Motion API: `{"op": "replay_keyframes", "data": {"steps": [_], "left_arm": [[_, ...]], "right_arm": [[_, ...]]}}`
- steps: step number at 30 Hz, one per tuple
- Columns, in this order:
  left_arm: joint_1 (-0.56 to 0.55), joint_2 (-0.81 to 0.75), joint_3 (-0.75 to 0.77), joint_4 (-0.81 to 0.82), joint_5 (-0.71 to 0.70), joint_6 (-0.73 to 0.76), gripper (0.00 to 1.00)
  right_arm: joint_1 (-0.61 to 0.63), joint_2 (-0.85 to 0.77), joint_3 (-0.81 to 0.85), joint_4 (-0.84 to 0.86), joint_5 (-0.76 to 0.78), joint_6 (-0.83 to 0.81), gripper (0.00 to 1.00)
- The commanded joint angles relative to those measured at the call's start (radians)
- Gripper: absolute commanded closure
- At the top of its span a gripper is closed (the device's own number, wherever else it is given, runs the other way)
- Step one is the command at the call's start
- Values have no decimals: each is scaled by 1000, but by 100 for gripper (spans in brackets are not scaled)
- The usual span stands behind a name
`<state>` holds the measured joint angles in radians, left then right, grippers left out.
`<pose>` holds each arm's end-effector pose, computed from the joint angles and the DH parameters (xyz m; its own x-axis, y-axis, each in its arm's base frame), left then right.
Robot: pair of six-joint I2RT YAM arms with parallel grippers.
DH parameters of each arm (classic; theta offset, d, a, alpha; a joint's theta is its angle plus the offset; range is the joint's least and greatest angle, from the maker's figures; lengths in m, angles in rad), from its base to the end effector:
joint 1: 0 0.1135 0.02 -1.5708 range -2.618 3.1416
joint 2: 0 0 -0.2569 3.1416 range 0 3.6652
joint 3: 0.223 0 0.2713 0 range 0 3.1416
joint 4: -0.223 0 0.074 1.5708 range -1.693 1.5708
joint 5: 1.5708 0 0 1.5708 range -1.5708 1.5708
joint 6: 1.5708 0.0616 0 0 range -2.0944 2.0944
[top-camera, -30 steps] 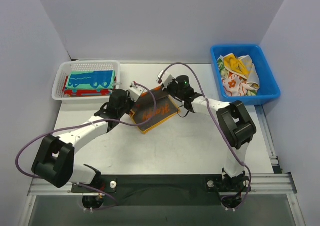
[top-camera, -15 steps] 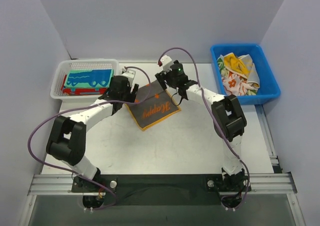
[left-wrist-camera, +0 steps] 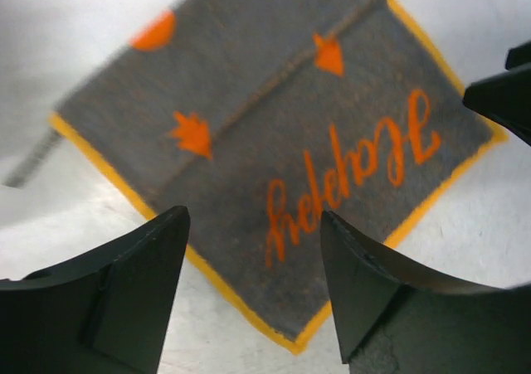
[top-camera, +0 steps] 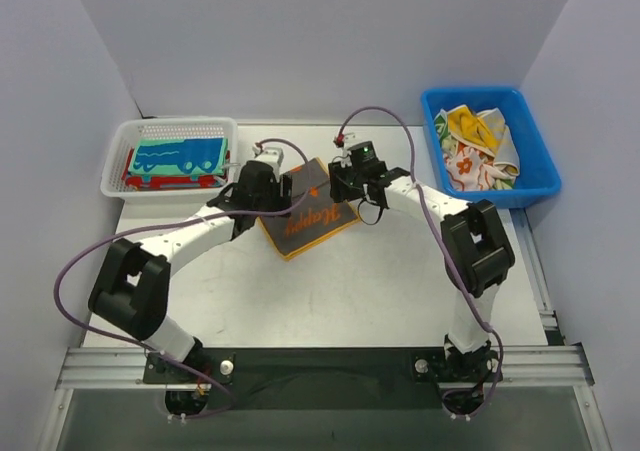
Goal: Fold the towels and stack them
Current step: Fold the towel
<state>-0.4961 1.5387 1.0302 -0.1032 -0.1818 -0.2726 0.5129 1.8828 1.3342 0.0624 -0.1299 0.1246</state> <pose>0.3415 -0.1722 0.2166 -0.5774 0.0114 -0.8164 0.1895 0.9745 -0.1204 0.4103 0.2402 0.2081 -0.4769 -0.1271 -0.8697 -0.5312 0.8300 0.1699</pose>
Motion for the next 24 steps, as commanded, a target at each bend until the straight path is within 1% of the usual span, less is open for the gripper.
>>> {"op": "replay_keyframes", "data": {"steps": [1, 2, 4, 6, 9, 10, 12, 13, 14, 15, 16, 17, 18, 19, 21, 22, 23, 24], "left_arm": [[-16, 89, -32, 14, 125, -105, 27], [-19, 104, -35, 14, 148, -123, 30], [-25, 136, -48, 14, 182, -143, 31], [-42, 144, -65, 13, 208, -187, 31], [-88, 138, -134, 23, 249, -299, 32], [-107, 130, -178, 36, 264, -331, 32], [-174, 121, -228, 71, 269, -442, 32], [-197, 107, -283, 89, 272, -485, 32], [-225, 100, -309, 159, 268, -576, 32], [-273, 92, -330, 187, 263, -629, 32], [-304, 77, -356, 257, 257, -673, 32], [-329, 72, -372, 270, 246, -745, 31], [-382, 66, -366, 286, 237, -764, 27], [-409, 58, -354, 307, 225, -752, 25], [-453, 43, -267, 268, 196, -709, 23], [-485, 11, -237, 211, 147, -679, 20], [-498, -12, -193, 186, 121, -631, 18], [-502, -37, -184, 166, 98, -611, 17]], "right_arm": [[16, 53, -39, -58, -89, 144, 58], [16, 62, -49, -58, -99, 156, 59], [15, 70, -81, -58, -102, 165, 60], [7, 70, -95, -104, -117, 168, 60], [-17, 55, -124, -159, -128, 146, 60], [-36, 39, -131, -170, -128, 135, 60], [-60, 30, -142, -211, -131, 97, 59], [-73, 21, -145, -223, -132, 86, 59], [-101, 19, -145, -242, -132, 70, 59], [-115, 10, -147, -249, -129, 46, 59], [-128, 4, -148, -253, -125, 29, 58], [-155, -1, -144, -262, -111, 14, 57], [-169, -11, -135, -269, -109, 10, 57], [-181, -19, -129, -274, -112, 0, 57], [-186, -62, -107, -286, -85, -16, 56], [-186, -83, -102, -291, -89, -11, 56], [-186, -106, -102, -294, -100, -2, 55], [-182, -158, -112, -294, -117, 12, 53]]}}
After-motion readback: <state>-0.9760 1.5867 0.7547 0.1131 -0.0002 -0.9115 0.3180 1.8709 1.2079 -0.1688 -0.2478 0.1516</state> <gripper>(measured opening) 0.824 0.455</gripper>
